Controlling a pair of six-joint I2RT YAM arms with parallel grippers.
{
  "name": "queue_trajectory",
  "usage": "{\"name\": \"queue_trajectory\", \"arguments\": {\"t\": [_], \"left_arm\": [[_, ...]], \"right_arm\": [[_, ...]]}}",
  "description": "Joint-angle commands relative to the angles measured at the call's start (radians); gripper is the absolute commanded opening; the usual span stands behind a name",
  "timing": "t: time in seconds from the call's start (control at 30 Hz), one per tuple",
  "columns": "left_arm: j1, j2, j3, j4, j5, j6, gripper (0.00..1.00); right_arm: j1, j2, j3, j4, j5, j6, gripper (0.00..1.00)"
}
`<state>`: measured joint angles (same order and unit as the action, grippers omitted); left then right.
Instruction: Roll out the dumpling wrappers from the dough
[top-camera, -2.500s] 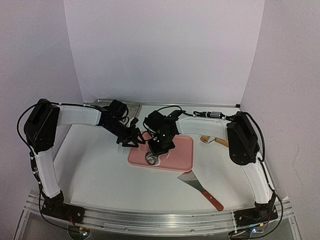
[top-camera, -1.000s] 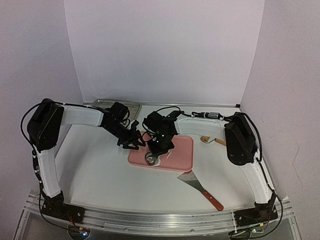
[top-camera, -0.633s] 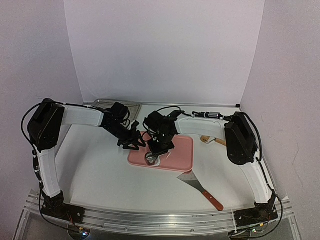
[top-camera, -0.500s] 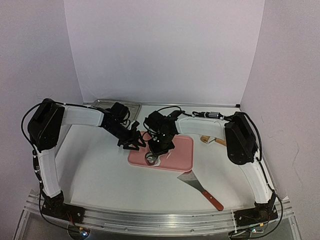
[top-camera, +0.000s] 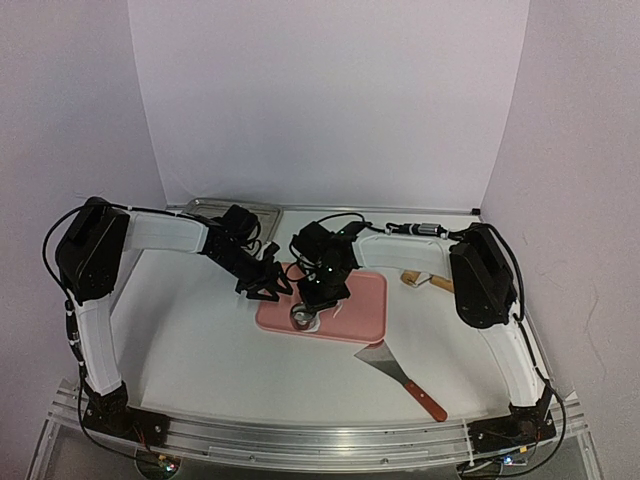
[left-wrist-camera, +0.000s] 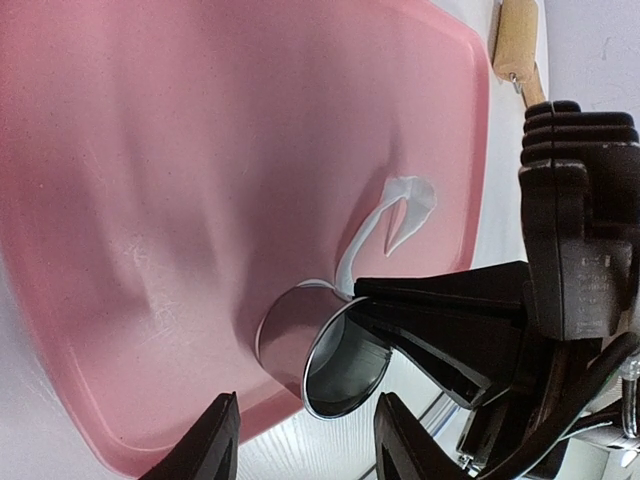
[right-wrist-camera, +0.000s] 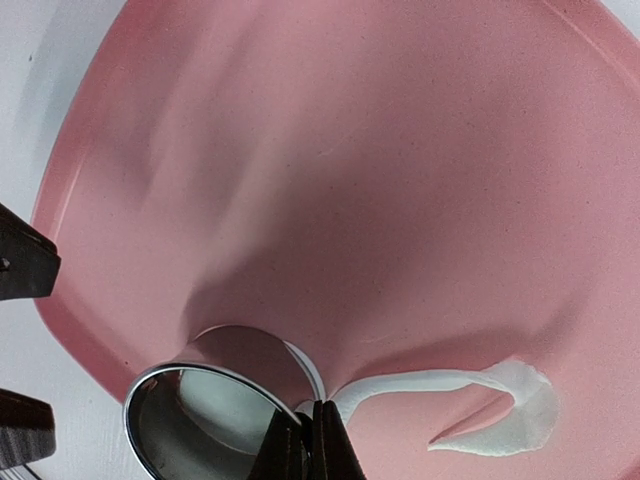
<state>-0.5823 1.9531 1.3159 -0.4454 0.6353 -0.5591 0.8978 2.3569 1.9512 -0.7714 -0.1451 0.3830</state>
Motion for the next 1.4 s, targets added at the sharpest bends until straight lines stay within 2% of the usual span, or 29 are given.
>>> {"name": "queue_trajectory", "arguments": {"t": [0.0,0.17,0.37,0.67,0.83,0.93,1.07,1.37], "left_arm": [[-0.022,0.006,0.013,0.022,0.047,-0.003,0.47],[-0.022,0.007,0.008,0.019,0.046,-0.005,0.47],[-0.022,-0.004,0.012,0.021,0.032,0.004,0.50],[-0.022,-0.059,0.030,0.010,-0.062,0.045,0.72],[-0.025,-0.101,0.016,0.016,-0.140,0.078,0.86],[-0.045,-0.104,0.023,-0.003,-0.188,0.126,0.94],[-0.124,-0.083,0.068,-0.050,-0.289,0.222,0.98],[-0.227,0.051,0.227,-0.174,-0.444,0.273,1.00]], "right_arm": [[0.009,0.083,-0.074,-0.031,0.071,-0.023,0.00],[0.019,0.098,-0.086,-0.049,0.090,-0.034,0.00],[0.019,0.084,-0.023,-0.067,0.086,-0.048,0.01],[0.015,0.012,0.151,-0.092,0.030,-0.045,0.35],[-0.001,-0.058,0.182,-0.092,0.023,-0.041,0.48],[-0.028,-0.104,0.134,-0.090,0.017,-0.012,0.51],[-0.089,-0.166,0.002,-0.077,0.021,0.025,0.54],[-0.180,-0.258,-0.229,0.035,-0.035,0.102,0.62]]}}
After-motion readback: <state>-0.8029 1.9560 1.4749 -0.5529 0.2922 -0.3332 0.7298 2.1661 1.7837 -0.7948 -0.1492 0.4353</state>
